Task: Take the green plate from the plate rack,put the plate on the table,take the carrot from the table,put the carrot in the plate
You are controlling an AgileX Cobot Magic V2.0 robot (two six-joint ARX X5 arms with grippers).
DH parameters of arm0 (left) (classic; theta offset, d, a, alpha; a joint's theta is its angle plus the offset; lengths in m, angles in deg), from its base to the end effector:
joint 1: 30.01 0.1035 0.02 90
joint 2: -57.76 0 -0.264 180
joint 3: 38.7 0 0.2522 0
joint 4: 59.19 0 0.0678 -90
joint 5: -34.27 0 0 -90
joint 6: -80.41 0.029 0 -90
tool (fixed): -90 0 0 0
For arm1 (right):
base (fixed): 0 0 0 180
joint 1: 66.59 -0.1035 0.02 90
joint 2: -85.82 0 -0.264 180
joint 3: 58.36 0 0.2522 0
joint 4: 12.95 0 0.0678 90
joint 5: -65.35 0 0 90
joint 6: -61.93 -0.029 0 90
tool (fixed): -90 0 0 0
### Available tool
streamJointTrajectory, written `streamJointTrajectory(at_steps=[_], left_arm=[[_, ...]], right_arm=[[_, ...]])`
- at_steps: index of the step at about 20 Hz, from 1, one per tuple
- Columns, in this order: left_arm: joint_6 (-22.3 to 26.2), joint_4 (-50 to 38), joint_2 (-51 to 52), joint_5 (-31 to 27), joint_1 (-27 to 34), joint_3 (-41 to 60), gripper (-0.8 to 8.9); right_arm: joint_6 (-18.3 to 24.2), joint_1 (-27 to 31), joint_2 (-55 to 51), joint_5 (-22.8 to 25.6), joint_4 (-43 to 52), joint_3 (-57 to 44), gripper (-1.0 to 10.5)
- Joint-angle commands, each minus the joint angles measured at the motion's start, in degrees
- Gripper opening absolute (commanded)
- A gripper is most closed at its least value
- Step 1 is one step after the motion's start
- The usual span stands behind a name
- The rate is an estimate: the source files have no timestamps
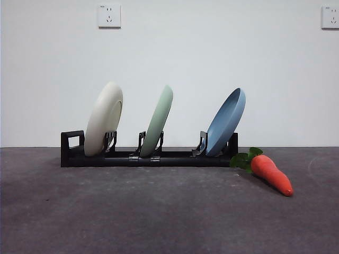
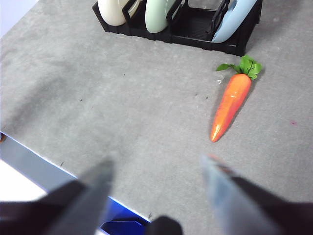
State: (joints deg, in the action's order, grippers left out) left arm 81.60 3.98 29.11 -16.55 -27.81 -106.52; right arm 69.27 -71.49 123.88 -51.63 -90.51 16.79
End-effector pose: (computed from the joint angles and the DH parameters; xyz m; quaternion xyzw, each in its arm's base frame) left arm 0.0670 -0.0158 0.3527 -0.0638 0.1913 -0.3122 0.9284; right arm 0.0831 0.0203 0.3576 0.0083 0.3223 0.2789 0.9046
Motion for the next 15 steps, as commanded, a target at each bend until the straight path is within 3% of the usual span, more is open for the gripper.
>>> streamJointTrajectory(at_steps=[1, 6, 10, 15], left_arm=[[-1.64, -1.97, -1.4, 0.0, 0.04, -0.42, 6.67], [-1.99, -6.47, -7.98, 0.31, -1.05, -4.57, 6.66], [-2.78, -11.98, -15.76, -0.28, -6.03, -8.79, 6.64], [-3.15, -21.99, -30.45, -10.23, -18.47, -13.27, 6.6]], right_arm=[[-0.02, -0.15, -0.09, 0.02, 0.39, 0.17, 6.9], [0.0, -0.15, 0.57, 0.04, 0.5, 0.17, 6.9], [-0.02, -0.15, 1.95, 0.02, 1.33, 0.17, 6.9], [0.0, -0.15, 4.33, 0.02, 1.81, 0.17, 6.9]])
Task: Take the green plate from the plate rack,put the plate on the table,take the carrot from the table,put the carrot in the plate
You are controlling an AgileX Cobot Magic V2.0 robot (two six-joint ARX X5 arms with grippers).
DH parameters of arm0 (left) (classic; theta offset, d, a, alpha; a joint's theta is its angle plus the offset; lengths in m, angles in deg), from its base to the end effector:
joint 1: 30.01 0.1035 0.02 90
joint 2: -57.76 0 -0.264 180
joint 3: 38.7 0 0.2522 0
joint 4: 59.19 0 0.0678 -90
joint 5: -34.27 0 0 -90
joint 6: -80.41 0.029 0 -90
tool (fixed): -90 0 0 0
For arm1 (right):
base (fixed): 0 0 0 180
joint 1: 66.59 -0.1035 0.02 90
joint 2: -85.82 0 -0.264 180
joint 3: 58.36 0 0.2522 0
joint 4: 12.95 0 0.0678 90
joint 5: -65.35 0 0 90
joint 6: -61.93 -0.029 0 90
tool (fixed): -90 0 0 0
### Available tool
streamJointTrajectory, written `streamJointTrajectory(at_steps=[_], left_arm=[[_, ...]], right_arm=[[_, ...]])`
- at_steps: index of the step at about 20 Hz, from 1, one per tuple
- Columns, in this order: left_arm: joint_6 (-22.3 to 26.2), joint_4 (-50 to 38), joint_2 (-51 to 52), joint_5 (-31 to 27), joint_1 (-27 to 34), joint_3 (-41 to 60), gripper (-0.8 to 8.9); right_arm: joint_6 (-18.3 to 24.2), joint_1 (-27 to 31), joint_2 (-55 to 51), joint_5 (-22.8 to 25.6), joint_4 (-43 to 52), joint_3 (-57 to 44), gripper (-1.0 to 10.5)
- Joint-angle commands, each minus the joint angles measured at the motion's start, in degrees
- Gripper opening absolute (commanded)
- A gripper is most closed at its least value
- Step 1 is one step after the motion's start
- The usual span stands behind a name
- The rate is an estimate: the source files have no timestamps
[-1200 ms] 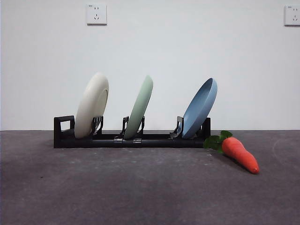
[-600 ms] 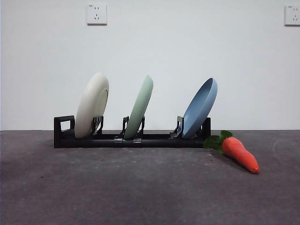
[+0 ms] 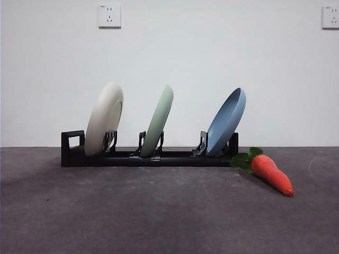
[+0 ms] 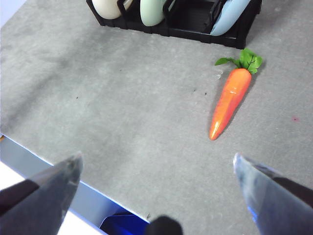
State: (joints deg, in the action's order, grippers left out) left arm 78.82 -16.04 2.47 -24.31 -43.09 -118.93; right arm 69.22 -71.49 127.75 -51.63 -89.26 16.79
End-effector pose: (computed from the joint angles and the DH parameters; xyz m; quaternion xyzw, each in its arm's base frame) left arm 0.1780 -0.0569 0.3979 -0.0379 0.1614 -0.3717 0.9134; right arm 0.1015 0.0219 0.3541 0.0133 0.3435 0.2778 0.8970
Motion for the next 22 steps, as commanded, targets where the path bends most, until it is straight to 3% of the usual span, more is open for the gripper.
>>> streamJointTrajectory(at_steps=[1, 5, 9, 13, 20, 21, 22], left_arm=[[-0.33, -3.54, -7.32, -4.98, -5.66, -2.25, 6.6], [-0.33, -11.78, -22.82, -11.93, -11.98, -8.92, 6.6], [-0.28, -17.92, -39.01, -15.21, -13.94, -17.86, 6.6], [-0.09, -18.75, -52.39, -21.29, -14.36, -26.34, 6.6], [-0.13, -22.1, -60.74, -26.71, -14.38, -27.76, 6.54], [-0.13, -22.01, -60.94, -26.77, -14.43, -27.76, 6.38], [-0.13, -21.97, -61.22, -26.77, -14.51, -27.76, 5.48]], right_arm=[[0.04, -0.15, 0.83, 0.02, 0.61, 0.17, 6.9], [0.02, -0.15, 2.21, 0.02, 0.61, 0.17, 6.9], [0.02, -0.15, 2.32, 0.02, 0.59, 0.17, 6.9], [-0.39, -0.15, 2.32, 0.02, 0.57, 0.17, 6.9], [-0.39, -0.15, 2.32, -0.02, 0.55, 0.17, 6.9], [-0.39, -0.15, 2.32, -0.02, 0.55, 0.17, 6.9], [-0.42, -0.15, 2.32, 0.0, 0.55, 0.17, 6.9]])
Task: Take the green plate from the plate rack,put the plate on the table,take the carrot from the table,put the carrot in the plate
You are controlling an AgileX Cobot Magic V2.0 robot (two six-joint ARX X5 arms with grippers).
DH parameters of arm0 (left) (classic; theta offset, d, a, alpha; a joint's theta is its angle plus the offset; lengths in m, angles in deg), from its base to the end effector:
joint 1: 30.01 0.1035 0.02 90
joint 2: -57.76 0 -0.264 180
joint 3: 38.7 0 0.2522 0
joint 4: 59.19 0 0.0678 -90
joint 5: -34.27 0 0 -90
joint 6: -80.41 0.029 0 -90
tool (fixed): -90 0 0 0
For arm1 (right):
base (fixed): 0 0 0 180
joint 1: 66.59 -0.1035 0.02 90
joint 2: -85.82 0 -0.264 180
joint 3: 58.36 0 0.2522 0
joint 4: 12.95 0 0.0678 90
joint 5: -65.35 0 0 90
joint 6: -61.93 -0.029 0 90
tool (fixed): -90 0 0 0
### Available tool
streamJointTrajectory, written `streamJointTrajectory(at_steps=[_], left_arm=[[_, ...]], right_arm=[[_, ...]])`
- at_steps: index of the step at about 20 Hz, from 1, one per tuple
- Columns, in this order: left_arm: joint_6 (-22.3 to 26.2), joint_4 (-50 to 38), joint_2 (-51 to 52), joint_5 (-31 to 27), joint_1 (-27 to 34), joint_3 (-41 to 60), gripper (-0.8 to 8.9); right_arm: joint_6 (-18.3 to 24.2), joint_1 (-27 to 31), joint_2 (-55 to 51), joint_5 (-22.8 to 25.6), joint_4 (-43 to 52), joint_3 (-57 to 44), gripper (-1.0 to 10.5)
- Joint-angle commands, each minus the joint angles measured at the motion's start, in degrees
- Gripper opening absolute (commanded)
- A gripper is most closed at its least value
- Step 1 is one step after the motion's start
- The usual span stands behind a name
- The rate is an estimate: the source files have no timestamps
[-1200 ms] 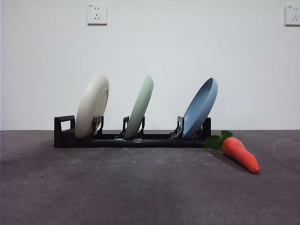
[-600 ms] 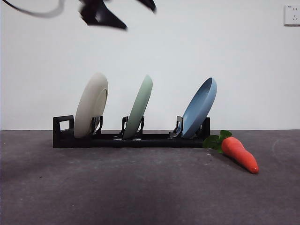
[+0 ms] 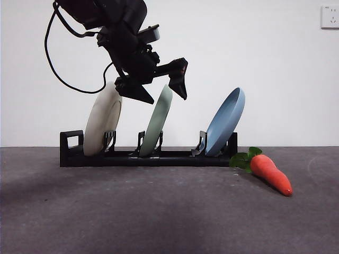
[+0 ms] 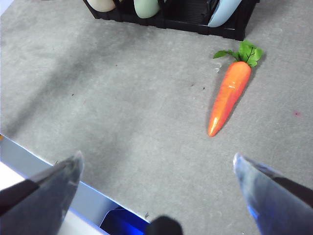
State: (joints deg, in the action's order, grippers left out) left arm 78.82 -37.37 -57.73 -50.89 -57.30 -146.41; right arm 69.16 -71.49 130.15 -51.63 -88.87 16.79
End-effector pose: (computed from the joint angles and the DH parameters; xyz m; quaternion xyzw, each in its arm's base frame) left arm 0.4144 -0.2166 0.2599 0.0368 0.2542 -0.2640 0.9297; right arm 0.1123 0.0228 0.3509 0.0173 0.3597 0.2769 0.8909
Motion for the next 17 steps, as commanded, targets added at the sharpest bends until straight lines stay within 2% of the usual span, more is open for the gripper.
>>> streamJointTrajectory(at_steps=[1, 2, 3, 5, 6, 13, 17], left_arm=[[-0.15, -0.5, -1.03, -0.15, -0.39, -0.28, 4.16], [-0.13, -0.46, -1.03, -0.02, -0.5, -0.28, 2.81], [-0.13, -0.31, -1.03, 0.15, -0.5, -0.28, 1.88], [0.76, 0.9, -1.03, 1.55, -0.61, -0.28, 0.54], [1.57, 1.97, -1.14, 1.6, -0.61, -0.26, 0.23], [1.79, 3.13, -1.18, 1.81, -0.59, -0.26, -0.08], [1.75, 1.51, -0.9, 4.33, -0.59, -0.28, -0.08]], right_arm=[[-0.35, -0.15, -0.07, 0.0, 0.15, 0.17, 6.9], [-0.35, -0.15, -0.07, 0.0, 0.15, 0.17, 6.9], [-0.39, -0.15, -0.09, -0.02, 0.15, 0.17, 6.9], [-1.7, -0.15, -0.09, -0.11, 0.15, 0.17, 6.9], [-2.1, -0.15, -0.09, -0.13, 0.13, 0.17, 6.9], [-2.1, -0.15, -0.09, -0.13, 0.13, 0.17, 6.9], [-2.08, -0.15, -0.09, -0.13, 0.13, 0.17, 6.9]])
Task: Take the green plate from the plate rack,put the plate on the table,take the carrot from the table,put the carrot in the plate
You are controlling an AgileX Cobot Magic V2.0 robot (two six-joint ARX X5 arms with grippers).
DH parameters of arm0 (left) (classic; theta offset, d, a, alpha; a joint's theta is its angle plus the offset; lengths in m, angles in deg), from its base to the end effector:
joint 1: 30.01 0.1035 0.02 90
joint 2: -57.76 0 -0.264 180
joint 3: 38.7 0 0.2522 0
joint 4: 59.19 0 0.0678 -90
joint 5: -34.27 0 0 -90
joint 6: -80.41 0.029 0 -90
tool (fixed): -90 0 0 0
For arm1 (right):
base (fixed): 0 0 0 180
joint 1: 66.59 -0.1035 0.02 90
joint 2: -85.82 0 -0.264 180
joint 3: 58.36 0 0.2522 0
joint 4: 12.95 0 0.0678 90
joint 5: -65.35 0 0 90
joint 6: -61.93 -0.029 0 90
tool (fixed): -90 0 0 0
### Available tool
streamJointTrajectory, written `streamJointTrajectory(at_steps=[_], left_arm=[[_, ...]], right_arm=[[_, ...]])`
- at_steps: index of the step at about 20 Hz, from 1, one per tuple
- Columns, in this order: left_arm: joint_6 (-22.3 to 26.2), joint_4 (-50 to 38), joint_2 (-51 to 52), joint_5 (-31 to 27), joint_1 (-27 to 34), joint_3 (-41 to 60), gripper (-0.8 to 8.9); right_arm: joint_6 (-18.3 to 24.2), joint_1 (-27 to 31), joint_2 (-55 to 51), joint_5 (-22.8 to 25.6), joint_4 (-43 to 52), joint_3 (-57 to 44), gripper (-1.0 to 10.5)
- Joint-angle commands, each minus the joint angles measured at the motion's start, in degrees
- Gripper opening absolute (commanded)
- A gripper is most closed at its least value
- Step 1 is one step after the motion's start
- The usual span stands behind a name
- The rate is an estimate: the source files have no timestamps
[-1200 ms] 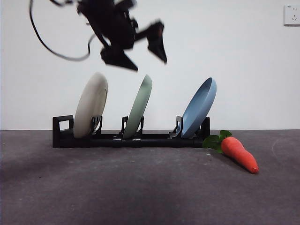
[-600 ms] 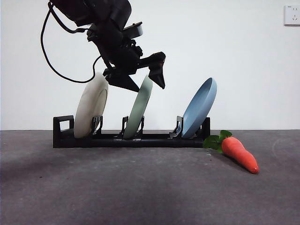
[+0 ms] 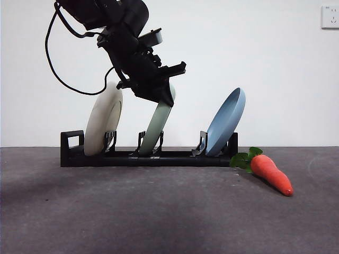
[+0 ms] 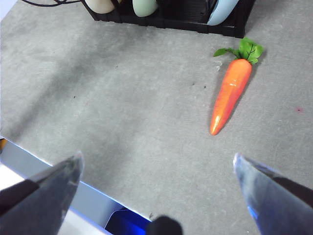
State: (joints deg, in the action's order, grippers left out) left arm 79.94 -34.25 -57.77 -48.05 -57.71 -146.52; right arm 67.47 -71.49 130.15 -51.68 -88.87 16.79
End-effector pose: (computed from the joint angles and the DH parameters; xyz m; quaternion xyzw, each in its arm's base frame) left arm 0.4099 -0.2196 0.2558 0.0451 0.2780 -0.2905 0.9145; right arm 0.1123 0.0229 0.3509 0.0306 0.3636 0.2719 0.8904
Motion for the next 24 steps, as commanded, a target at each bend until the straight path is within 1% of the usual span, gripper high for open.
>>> streamJointTrajectory(at_steps=[1, 5, 7, 10, 12, 13, 15, 16, 19, 20, 22, 24], left_arm=[[0.55, -2.19, -0.5, 1.49, -0.17, -0.17, -0.08], [0.52, -2.49, 2.36, 1.75, -0.07, -0.17, -0.08], [0.52, -2.51, 4.83, 2.78, -0.07, -0.17, -0.08], [1.01, 0.07, 9.94, 3.17, -0.52, -0.17, -0.08], [4.37, 4.04, 14.14, 2.64, -2.25, -0.17, -0.07], [6.08, 6.73, 16.55, 1.33, -3.28, -0.17, -0.06], [9.86, 13.53, 21.33, -3.52, -6.58, -0.17, -0.06], [10.67, 17.46, 23.52, -7.45, -8.7, -0.17, -0.06], [15.37, 29.09, 27.93, -22.23, -16.52, -0.15, -0.06], [15.76, 32.72, 28.28, -24.79, -19.15, -0.15, -0.06], [15.69, 39.6, 28.3, -27.12, -23.76, 0.31, -0.06], [15.69, 40.65, 28.26, -31.91, -28.52, 3.74, -0.06]], right_arm=[[-0.39, -0.15, -0.09, -0.09, 0.15, 0.17, 6.9], [-0.37, -0.15, -0.09, -0.09, 0.17, 0.17, 6.9], [-0.33, -0.15, -0.09, -0.09, 0.2, 0.17, 6.9], [-0.35, -0.15, -0.09, -0.09, 0.17, 0.17, 6.9], [-0.33, -0.15, -0.09, -0.09, 0.17, 0.17, 6.9], [-0.33, -0.15, -0.09, -0.09, 0.17, 0.17, 6.9], [-0.33, -0.15, -0.09, -0.07, 0.17, 0.17, 6.9], [-0.33, -0.15, -0.09, -0.09, 0.17, 0.17, 6.9], [-0.35, -0.15, -0.09, -0.07, 0.17, 0.17, 6.9], [-0.33, -0.15, -0.09, -0.07, 0.17, 0.17, 6.9], [-0.33, -0.15, -0.09, -0.07, 0.17, 0.17, 6.9], [-0.33, -0.15, -0.09, -0.07, 0.17, 0.17, 6.9]])
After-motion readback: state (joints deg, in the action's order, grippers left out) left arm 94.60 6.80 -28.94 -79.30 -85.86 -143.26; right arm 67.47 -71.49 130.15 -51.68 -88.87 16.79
